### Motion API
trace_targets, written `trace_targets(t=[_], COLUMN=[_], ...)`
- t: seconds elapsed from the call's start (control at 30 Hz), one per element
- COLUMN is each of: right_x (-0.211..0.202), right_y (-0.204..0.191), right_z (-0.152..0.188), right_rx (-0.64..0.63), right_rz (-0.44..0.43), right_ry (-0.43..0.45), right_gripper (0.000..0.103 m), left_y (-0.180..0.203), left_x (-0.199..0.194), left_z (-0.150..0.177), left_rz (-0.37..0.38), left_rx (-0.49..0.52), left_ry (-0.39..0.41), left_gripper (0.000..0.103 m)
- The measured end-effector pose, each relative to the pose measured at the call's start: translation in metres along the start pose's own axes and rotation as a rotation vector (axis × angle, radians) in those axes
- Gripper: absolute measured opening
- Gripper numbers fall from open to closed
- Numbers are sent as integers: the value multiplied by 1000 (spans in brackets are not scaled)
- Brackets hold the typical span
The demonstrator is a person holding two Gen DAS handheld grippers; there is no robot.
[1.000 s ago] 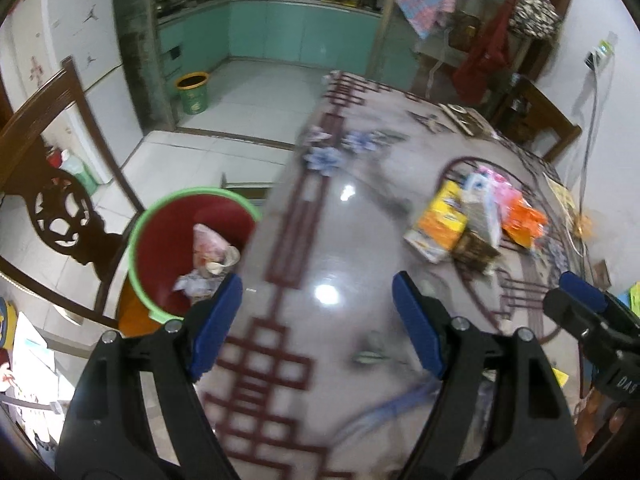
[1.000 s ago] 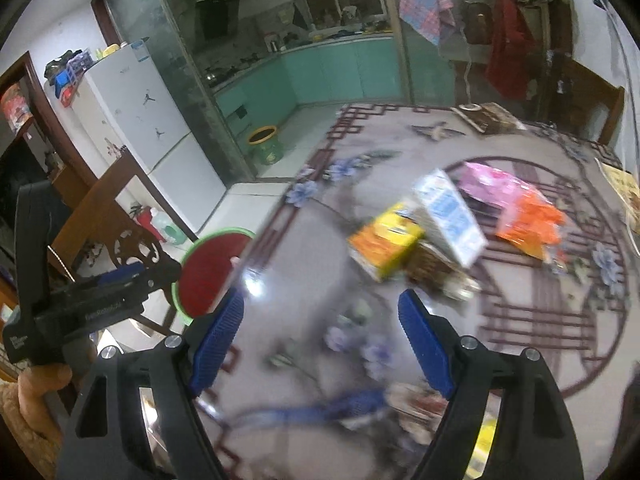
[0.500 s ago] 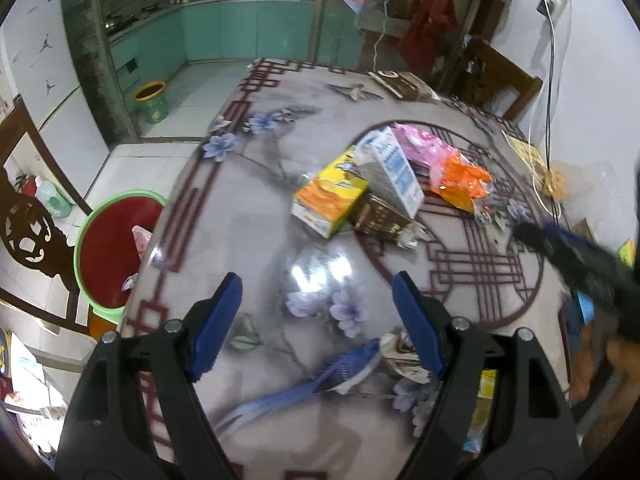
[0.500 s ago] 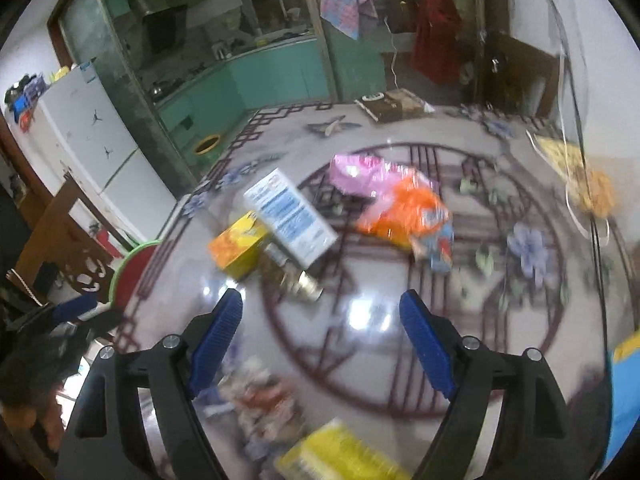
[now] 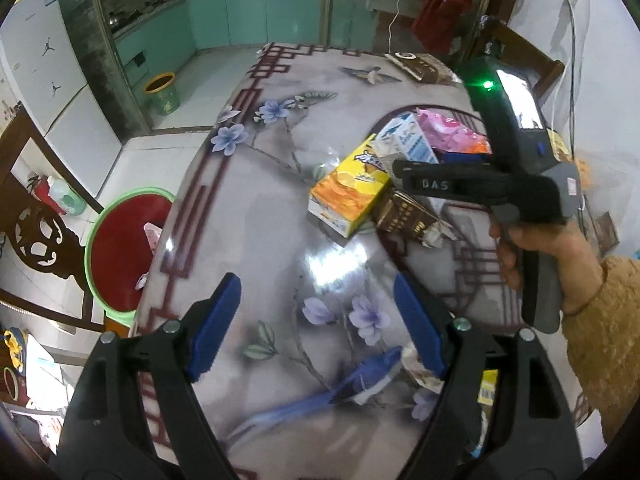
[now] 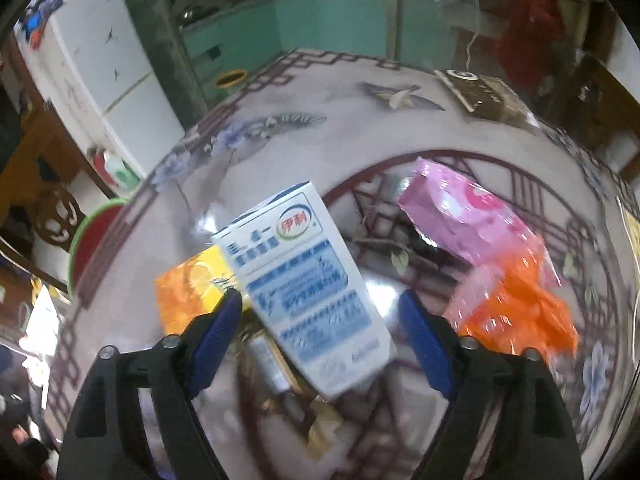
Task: Collect trash
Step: 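Grasp the yellow iced-tea carton with the left tool, then grasp the brown cigarette pack with the right tool while left tool holds the carton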
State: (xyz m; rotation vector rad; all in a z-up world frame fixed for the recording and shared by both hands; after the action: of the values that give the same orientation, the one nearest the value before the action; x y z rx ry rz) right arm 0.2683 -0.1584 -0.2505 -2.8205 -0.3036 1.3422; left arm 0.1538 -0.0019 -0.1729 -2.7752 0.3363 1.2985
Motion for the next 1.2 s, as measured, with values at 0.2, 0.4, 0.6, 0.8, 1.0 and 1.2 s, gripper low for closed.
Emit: trace_targets(t=[0.2,0.4,0.6,0.8,1.0,1.2], right_x=[-13,-53,-64,-65,-78,-106], right_y=[30,76,95,91,79,58], right_z=[1,19,37,41,37,35], right_rx=[40,202,282,298,286,272], right_rz=[-31,-22,10,4,0,-4], right_ry=[37,78,80,89,128,170], right_gripper=[56,57,57,57,57,56], left_y=[10,32,54,50,42,33], left_x=[44,115,180,189,145,85], left_z=[-21,-51,-57,-52,-60,-48], left_rz=[11,32,88,89,85,79], left_rx=[77,170,192,138,85,60], left_ry=[-32,-72,-157,-165,-81,-15], left_gripper=[76,77,76,62,62,62])
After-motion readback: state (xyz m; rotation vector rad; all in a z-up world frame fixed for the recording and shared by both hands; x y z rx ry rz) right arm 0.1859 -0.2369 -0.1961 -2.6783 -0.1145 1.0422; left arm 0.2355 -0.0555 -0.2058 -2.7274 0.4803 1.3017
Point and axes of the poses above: each gripper's, at about its wrist camera, not at the fingertips, and x roughly the way its jaws point, y to its right, z to its underside, the point moved 6 cm from there along x, roughly the way its jaws point, and after that the axes turned 10 degrees about y, right-handed, at the moved point
